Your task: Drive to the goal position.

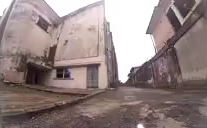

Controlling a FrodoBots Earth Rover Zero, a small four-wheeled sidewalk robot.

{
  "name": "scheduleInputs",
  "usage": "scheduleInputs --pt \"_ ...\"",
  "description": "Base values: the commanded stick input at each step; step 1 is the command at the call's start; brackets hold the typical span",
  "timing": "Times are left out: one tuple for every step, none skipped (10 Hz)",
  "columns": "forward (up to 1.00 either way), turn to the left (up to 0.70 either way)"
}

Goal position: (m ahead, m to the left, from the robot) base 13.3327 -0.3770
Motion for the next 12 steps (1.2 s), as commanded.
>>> scheduleInputs --pt "0.00 0.00" --pt "0.00 0.00" --pt "0.00 0.00" --pt "0.00 0.00" --pt "0.16 0.00" --pt "0.69 0.00" --pt "0.85 0.00" --pt "0.85 0.00" --pt "0.85 0.00" --pt "0.85 0.00" --pt "0.85 0.00" --pt "0.85 0.00"
